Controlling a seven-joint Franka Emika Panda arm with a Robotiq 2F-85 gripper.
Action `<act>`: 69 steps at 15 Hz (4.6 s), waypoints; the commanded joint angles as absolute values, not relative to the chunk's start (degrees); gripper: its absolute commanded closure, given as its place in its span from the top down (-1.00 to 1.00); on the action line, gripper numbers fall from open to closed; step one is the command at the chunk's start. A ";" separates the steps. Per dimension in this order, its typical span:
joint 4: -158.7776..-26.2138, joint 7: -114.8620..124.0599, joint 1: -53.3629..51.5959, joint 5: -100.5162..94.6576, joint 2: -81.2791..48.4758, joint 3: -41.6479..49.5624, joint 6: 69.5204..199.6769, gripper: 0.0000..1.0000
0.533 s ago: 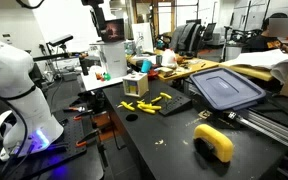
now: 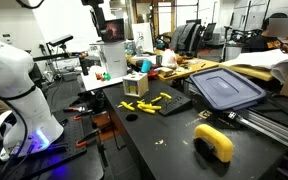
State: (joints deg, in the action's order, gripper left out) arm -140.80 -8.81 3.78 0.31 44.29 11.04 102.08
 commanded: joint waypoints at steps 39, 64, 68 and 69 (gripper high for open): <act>-143.03 6.50 2.10 11.54 25.20 1.12 104.77 1.00; -114.36 22.80 -1.28 8.39 -20.74 1.21 129.69 1.00; -108.61 22.47 -1.26 8.87 -27.29 2.47 129.12 1.00; -107.52 22.39 -1.28 8.93 -28.69 2.62 128.99 1.00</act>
State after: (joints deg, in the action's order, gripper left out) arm -112.16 21.94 -1.16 9.26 -24.40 2.14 130.71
